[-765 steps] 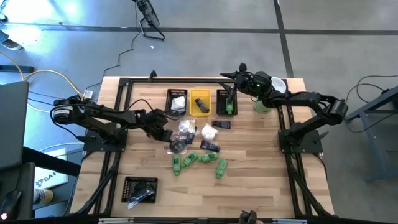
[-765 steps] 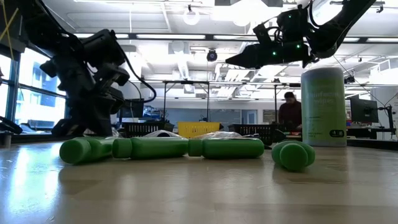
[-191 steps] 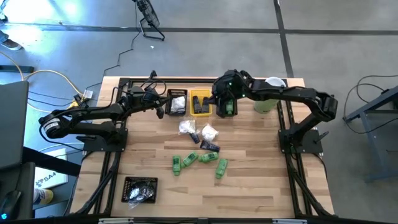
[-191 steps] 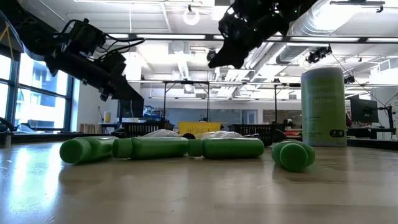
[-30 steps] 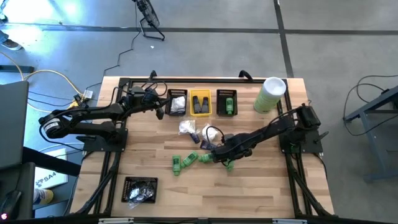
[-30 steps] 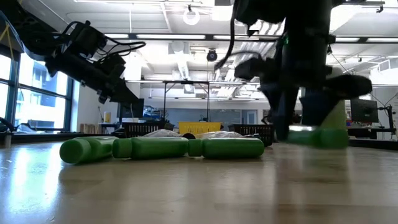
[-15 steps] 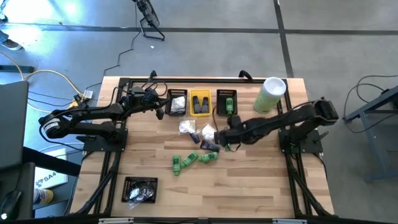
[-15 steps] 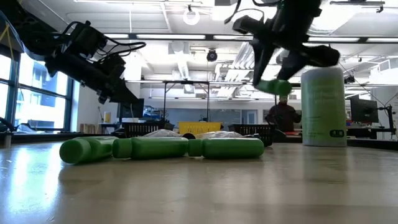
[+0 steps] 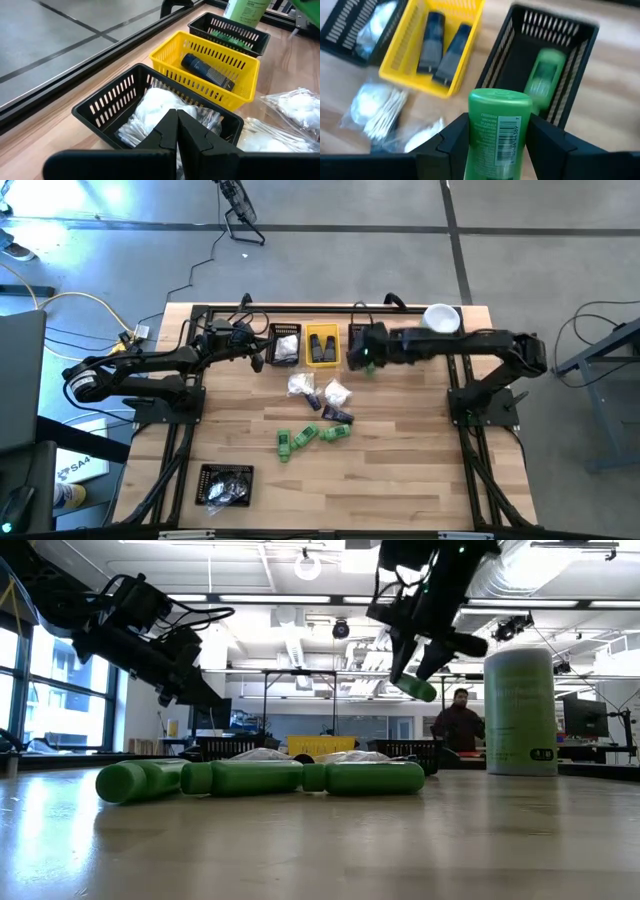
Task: Pick & Place Travel size toiletries
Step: Put the green shampoo bottle into the top right black bin
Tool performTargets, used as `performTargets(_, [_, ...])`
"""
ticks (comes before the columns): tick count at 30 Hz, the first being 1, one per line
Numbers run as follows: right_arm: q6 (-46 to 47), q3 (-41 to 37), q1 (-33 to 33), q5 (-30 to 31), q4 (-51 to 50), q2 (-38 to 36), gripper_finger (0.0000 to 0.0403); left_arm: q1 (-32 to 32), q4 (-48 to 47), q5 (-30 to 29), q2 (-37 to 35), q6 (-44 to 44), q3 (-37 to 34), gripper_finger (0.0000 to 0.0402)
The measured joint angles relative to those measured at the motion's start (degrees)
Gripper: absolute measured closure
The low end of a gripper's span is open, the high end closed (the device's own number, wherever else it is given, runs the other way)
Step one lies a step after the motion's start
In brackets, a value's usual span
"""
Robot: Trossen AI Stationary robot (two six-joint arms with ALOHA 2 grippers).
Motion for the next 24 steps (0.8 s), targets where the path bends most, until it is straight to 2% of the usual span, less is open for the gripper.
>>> performTargets(11, [-17.74, -0.01, -14.68, -9.36, 7.26, 0.07, 0.0243, 0.0, -0.13, -0.01, 0.0, 0.01, 0.0, 0.0402])
performTargets(24, [-22.94, -0.01, -18.98, -15.11, 11.76, 8.39, 0.0243, 0.0, -0.14, -0.02, 0.0, 0.01, 0.0, 0.0402])
